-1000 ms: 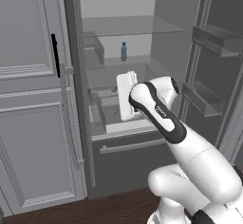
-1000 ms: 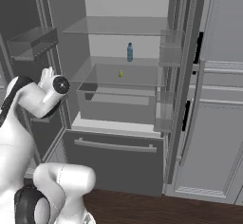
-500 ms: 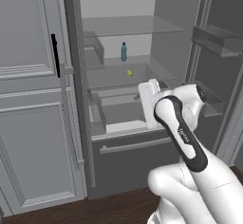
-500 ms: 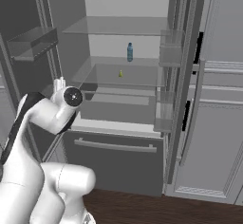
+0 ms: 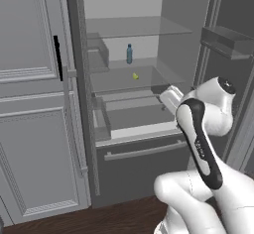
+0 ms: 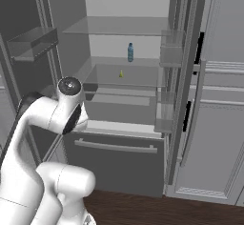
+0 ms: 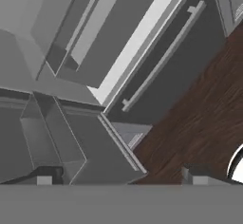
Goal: Grab a lemon wedge from the fridge and one ice cube from the ice bowl, and put them in the glass of lemonade.
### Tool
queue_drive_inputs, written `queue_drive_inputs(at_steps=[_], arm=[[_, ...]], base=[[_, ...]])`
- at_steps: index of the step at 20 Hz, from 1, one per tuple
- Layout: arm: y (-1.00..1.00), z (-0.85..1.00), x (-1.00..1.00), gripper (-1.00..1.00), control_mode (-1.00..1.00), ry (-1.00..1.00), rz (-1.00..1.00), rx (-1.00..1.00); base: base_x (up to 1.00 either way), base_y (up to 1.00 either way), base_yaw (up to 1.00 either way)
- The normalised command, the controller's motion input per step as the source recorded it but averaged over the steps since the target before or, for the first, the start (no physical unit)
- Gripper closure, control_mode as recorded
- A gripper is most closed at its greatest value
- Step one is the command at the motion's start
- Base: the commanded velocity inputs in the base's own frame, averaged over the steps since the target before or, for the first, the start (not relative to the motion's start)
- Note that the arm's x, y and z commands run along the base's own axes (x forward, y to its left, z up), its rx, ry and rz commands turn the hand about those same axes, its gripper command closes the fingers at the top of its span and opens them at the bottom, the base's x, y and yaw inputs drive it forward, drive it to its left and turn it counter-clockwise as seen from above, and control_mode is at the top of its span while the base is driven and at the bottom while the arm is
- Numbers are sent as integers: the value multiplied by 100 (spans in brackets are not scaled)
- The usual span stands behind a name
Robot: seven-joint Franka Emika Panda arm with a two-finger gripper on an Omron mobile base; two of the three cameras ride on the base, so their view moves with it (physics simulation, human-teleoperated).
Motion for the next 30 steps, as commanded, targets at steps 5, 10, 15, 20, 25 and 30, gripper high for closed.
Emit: queue_drive_inputs(at_steps=[5,10,15,20,25,30], arm=[[-32,12,-88,-100,-100,-11,27,-53],[-11,0,-89,-100,-100,-15,28,-41],[-18,0,-81,-100,-100,-20,12,-8],[-40,0,-57,-100,-100,-19,8,0],[-3,-4,-11,-100,-100,-9,5,0],[10,-22,-38,-100,-100,-1,7,-7]], base=[[0,0,0],[0,0,0],[0,0,0],[0,0,0],[0,0,0],[0,0,0]])
